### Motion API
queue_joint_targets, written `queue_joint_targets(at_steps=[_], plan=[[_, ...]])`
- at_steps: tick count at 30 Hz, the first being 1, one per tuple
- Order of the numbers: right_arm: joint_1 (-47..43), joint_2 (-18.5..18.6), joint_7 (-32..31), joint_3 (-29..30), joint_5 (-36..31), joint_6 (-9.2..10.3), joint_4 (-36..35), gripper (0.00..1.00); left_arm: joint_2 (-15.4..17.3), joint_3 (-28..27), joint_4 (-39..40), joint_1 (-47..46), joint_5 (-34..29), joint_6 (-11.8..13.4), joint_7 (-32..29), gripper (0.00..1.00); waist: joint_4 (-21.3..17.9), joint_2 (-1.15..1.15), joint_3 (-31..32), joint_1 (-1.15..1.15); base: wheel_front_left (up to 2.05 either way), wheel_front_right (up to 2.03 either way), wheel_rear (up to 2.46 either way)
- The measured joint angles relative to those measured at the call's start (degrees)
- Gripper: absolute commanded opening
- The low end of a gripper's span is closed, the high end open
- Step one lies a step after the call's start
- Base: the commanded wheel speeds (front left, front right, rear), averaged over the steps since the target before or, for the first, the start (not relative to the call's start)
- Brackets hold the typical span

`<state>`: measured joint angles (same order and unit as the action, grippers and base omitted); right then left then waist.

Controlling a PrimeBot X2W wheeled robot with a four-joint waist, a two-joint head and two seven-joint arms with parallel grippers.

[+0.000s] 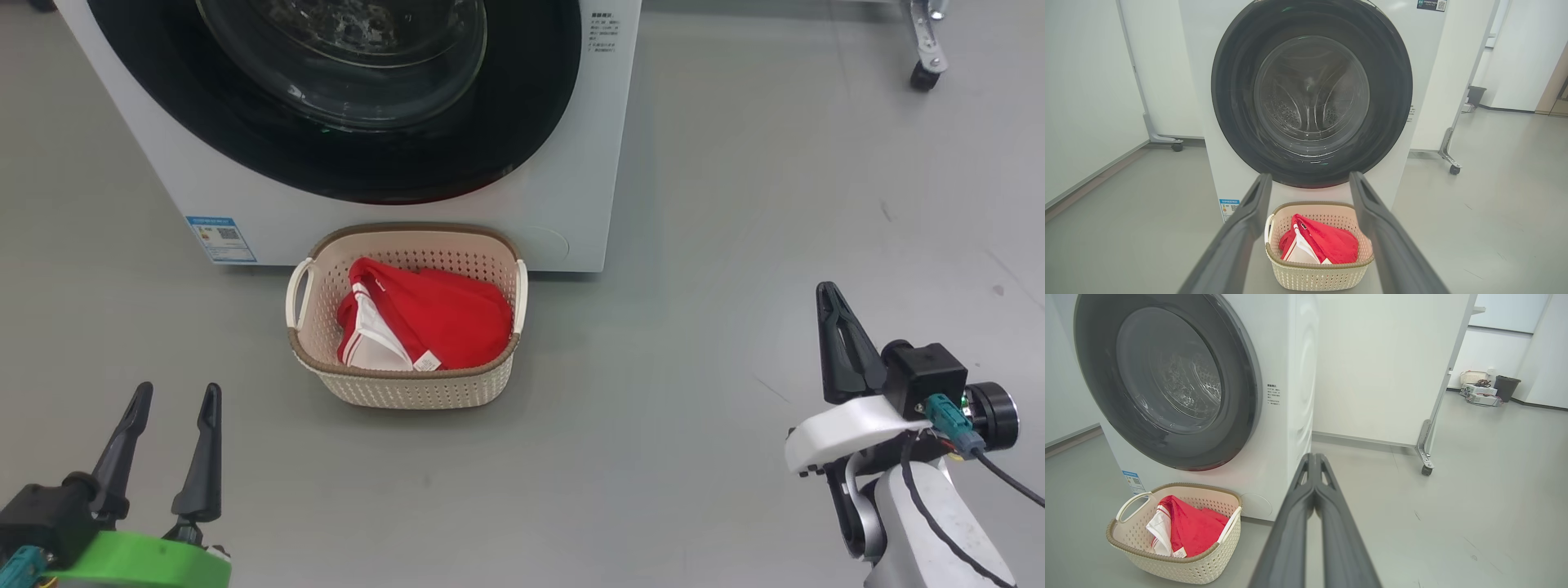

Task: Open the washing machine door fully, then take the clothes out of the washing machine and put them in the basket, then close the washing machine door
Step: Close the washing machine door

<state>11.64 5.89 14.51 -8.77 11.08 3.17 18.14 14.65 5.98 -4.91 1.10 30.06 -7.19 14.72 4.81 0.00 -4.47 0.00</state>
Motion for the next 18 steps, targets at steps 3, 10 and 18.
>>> queue_joint_targets(at_steps=[3,10,18], plan=[[-2.35,0.10,0.00,0.45,0.01,0.01,-1.68,0.00,-0.08,-0.36,0.38,1.09,-0.08,0.00,0.00,1.00,-1.27,0.00,1.26,0.00,0.00,0.00,0.00],[-7.43,0.16,0.00,1.93,0.49,0.18,-5.64,0.00,-0.79,0.20,1.51,2.06,-0.45,0.00,0.00,1.00,-3.16,0.00,3.06,0.00,0.00,0.00,0.00],[-11.04,0.13,0.00,2.88,0.25,0.52,-9.14,1.00,-1.11,0.83,1.81,2.49,-1.05,0.00,0.00,1.00,-2.89,0.00,3.36,0.00,0.00,0.00,0.00]])
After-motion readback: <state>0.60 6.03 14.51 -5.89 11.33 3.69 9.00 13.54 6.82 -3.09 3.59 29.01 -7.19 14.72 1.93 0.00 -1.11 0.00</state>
